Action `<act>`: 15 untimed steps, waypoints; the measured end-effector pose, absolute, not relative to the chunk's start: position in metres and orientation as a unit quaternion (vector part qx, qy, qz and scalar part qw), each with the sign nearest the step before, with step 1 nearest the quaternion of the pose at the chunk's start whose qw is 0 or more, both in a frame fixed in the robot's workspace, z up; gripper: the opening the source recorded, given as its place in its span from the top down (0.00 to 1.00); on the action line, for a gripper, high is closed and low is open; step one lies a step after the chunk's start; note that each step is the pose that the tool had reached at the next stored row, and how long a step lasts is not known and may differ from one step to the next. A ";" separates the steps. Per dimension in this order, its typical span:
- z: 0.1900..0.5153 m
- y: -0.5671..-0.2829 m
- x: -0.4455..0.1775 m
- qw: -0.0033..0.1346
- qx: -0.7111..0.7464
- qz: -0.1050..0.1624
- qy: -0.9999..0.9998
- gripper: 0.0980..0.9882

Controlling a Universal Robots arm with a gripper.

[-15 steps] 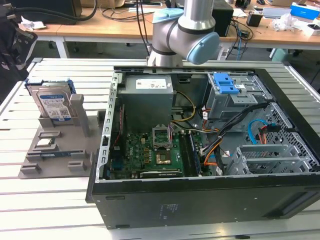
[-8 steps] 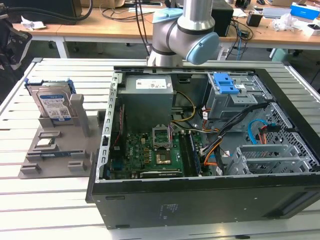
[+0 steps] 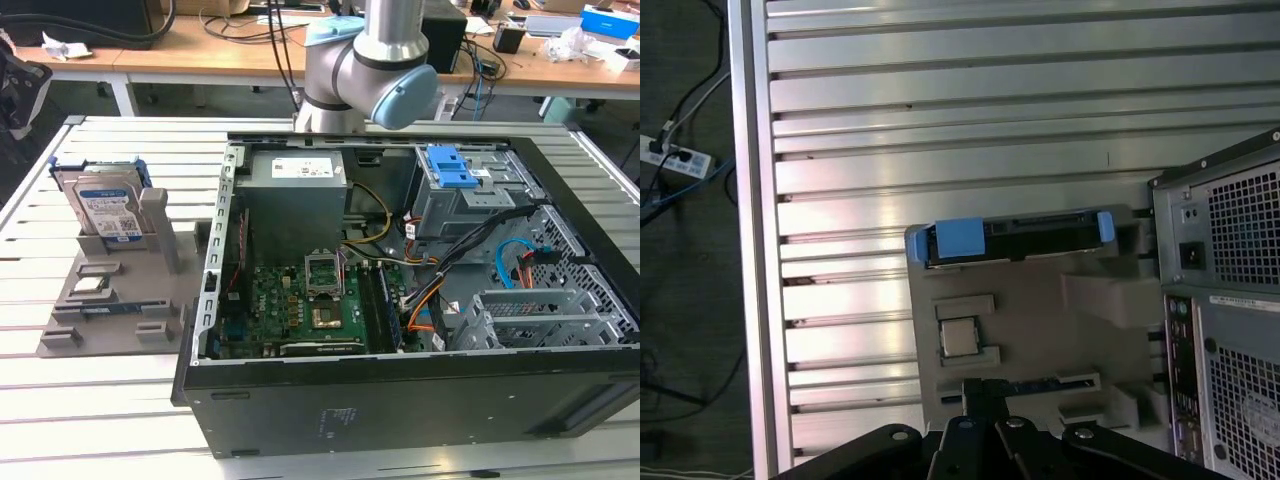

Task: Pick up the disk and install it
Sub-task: 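Reach for the disk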

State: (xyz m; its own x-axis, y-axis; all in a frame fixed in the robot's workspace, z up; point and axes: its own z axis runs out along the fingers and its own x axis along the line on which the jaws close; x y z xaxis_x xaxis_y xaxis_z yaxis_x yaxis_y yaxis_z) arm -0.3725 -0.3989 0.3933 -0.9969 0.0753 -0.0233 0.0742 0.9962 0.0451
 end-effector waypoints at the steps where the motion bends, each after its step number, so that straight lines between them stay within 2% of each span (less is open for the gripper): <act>1: 0.393 -0.399 -0.374 0.012 0.037 0.022 0.999 0.99; 15: 0.393 -0.399 -0.393 0.012 0.037 0.022 0.999 0.99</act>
